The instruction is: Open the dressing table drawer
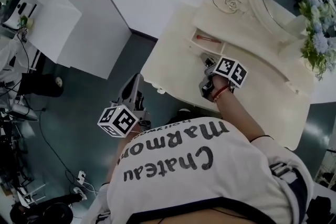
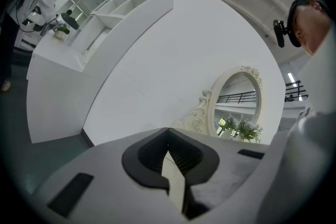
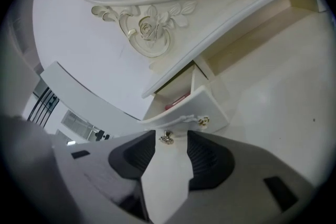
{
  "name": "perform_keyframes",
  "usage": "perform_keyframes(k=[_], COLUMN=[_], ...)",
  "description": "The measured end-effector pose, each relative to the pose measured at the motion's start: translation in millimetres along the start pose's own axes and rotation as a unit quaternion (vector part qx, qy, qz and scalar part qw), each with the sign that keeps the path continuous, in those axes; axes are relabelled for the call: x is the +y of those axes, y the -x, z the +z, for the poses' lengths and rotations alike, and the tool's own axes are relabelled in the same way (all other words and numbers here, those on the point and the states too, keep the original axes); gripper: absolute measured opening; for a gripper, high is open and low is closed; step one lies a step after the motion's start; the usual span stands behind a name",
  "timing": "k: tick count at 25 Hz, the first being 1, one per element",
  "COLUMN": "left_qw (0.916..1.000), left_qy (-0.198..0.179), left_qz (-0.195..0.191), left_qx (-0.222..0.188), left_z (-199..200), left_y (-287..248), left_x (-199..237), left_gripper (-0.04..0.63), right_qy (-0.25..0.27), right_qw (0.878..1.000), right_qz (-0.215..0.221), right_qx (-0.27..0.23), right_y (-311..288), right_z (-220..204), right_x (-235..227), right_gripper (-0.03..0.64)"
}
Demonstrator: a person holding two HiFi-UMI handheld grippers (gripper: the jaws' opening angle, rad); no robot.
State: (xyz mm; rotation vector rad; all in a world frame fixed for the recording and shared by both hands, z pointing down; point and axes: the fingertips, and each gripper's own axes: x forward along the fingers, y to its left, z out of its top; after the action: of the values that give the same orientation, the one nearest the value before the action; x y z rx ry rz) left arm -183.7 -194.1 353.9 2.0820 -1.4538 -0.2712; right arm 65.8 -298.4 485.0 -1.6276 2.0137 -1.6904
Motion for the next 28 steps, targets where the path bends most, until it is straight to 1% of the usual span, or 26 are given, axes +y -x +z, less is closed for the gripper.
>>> perform_keyframes(k=[3, 5, 9, 11, 13, 16, 20, 23, 28], left_qw=[1.0000, 0.9999, 0.9999, 0.9999, 0.9999, 0.9999, 0.9998, 0.9995, 0.9989], left_qy=[0.005, 0.009, 0.010, 0.002, -0.003, -0.002, -0.010, -0.015, -0.021], left_qz=[0.005, 0.002, -0.014, -0.016, -0.010, -0.001, -0.009, -0.013, -0.025], left_qx=[0.006, 0.006, 0.000, -0.004, -0.007, -0.010, -0.017, -0.023, -0.034], left_z=[-3, -1, 7, 13, 17, 22, 27, 31, 33], left_y=[7, 11, 20, 24, 31, 43, 57, 70, 93], left_x=[6, 6, 0, -2, -2, 0, -9, -14, -20], left_gripper=[0.023, 0.023, 0.023, 0.023, 0.023, 0.023, 0.023, 0.023, 0.023], right_qy=[-0.030, -0.048, -0.092, -0.093, -0.077, -0.027, 0.042, 0.091, 0.160], right_qw=[0.999, 0.998, 0.994, 0.992, 0.991, 0.988, 0.981, 0.977, 0.970], right_qz=[-0.004, 0.004, 0.054, 0.077, 0.106, 0.146, 0.178, 0.174, 0.145], right_qx=[-0.018, -0.030, -0.032, -0.035, -0.037, -0.042, -0.065, -0.085, -0.111], right_y=[14, 24, 42, 51, 62, 80, 104, 119, 140], right_z=[1, -1, -15, -19, -23, -29, -34, -42, -57], right_x=[2, 8, 35, 53, 76, 113, 148, 162, 162], right_gripper=[0.183, 0.178, 0.113, 0.087, 0.070, 0.061, 0.060, 0.060, 0.060])
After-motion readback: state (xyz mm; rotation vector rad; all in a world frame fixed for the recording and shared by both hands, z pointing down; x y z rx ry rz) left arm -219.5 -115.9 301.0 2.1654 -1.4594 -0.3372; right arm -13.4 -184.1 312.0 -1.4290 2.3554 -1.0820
